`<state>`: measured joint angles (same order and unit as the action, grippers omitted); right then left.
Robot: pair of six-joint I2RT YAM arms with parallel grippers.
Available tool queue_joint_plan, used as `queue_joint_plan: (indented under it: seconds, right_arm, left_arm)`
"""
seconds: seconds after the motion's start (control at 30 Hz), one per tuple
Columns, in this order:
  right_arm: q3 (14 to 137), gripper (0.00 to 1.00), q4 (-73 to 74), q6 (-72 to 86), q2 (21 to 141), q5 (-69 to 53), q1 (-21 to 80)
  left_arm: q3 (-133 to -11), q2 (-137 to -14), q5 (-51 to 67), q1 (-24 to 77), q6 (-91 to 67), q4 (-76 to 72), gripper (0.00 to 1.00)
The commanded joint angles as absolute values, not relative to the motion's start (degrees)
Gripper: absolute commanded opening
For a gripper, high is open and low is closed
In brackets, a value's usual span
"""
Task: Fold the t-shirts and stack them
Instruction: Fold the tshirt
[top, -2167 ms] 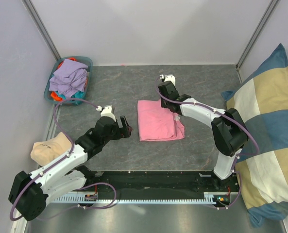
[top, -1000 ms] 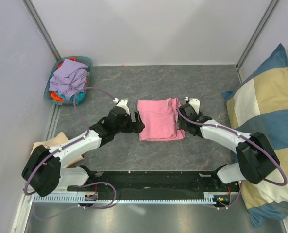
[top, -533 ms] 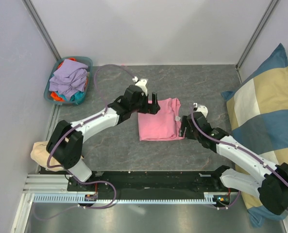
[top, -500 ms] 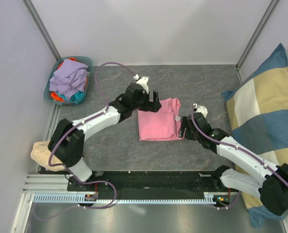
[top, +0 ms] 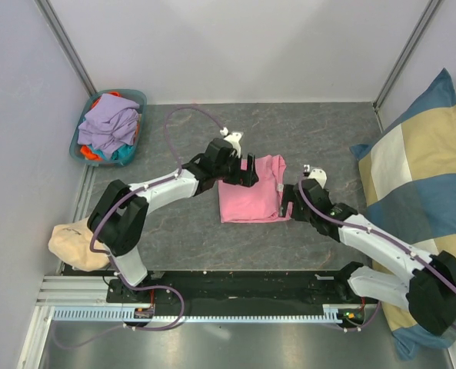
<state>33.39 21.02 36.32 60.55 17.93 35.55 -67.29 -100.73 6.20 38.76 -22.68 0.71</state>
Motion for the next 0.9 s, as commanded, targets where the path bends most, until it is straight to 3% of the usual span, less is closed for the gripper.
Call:
queue_joint_plan:
  seconds: [0.0, 0.23, 0.4, 0.87]
  right_arm:
    - [38.14, 0.98, 13.72, 32.35, 66.17, 15.75, 30.6]
    - [45.16, 0.98, 5.63, 25.49, 78.99, -5.95, 14.01]
    - [46.93, 0.98, -1.3, 23.64, 85.68, -22.82, 8.01]
    - [44.21, 0.98, -9.75, 24.87, 95.45, -30.5, 5.98]
  left_arm:
    - [-61.53, -95.28, 6.42, 39.2, -23.73, 0.26, 1.0]
    - [-56.43, -92.38, 5.1, 39.46, -24.52, 0.26, 1.0]
    - [-55.11, -92.28, 4.83, 39.55, -24.7, 0.26, 1.0]
    - [-55.37, -94.66, 5.8, 39.64, -24.87, -1.67, 1.0]
